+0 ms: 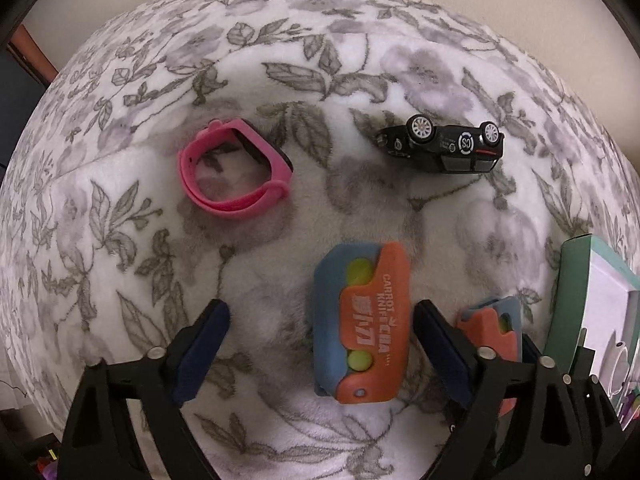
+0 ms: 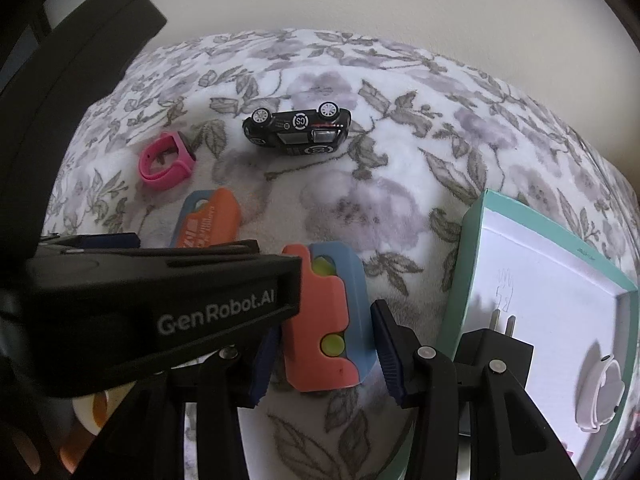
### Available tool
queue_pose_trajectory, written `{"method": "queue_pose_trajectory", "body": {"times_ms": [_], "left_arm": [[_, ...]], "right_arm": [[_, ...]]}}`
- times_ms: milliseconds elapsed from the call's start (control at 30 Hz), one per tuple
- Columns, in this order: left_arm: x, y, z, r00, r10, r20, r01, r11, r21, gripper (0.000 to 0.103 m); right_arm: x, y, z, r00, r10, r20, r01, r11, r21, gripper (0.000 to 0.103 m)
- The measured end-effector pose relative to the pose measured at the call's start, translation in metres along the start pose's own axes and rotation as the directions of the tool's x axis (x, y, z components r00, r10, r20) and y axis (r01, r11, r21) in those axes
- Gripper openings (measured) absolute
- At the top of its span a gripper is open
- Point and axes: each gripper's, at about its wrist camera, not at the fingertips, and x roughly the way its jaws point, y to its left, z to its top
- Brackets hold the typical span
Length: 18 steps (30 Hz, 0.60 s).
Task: Organize rigid objects
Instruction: 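Grasp one orange-blue toy knife with the left tool while the right tool grasps the other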
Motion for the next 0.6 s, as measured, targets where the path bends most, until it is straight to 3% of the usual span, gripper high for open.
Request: {"method": "queue_pose_trajectory", "body": {"times_ms": [67,167,200,500,600], "left_arm": [[-0.006,-0.002,0.002,1.0,0.0,0.012,0.0,1.0,0.008,0.068],[-0.011,-0.004,0.005,1.0,-0.002,0.024,0.001,1.0,0.03,0.047],[-0.011,-0.005,0.006,1.0,-0.002,0.026,0.001,0.999,0.034,0.045],[-0.027,0.005,0.007,1.0,-0.004,0.028,0.004,1.0,0.013,0.044],[-0.04,0.012,0.01,0.998,-0.014,0.053,0.014,1.0,0.002,0.044]], "right_arm": [[0.0,-0.001,0.0,1.0,0.001,0.0,-0.001,1.0,0.0,0.048],[-0.001,-0.001,0.0,1.0,0.001,0.001,-0.001,1.0,0.0,0.048],[-0.001,-0.002,0.0,1.0,0.002,0.002,-0.002,1.0,0.001,0.048],[-0.002,-0.006,0.002,1.0,0.011,0.013,-0.011,1.0,0.026,0.047],[-0.006,-0.011,0.002,0.998,0.055,0.014,-0.056,0.997,0.055,0.046]]}}
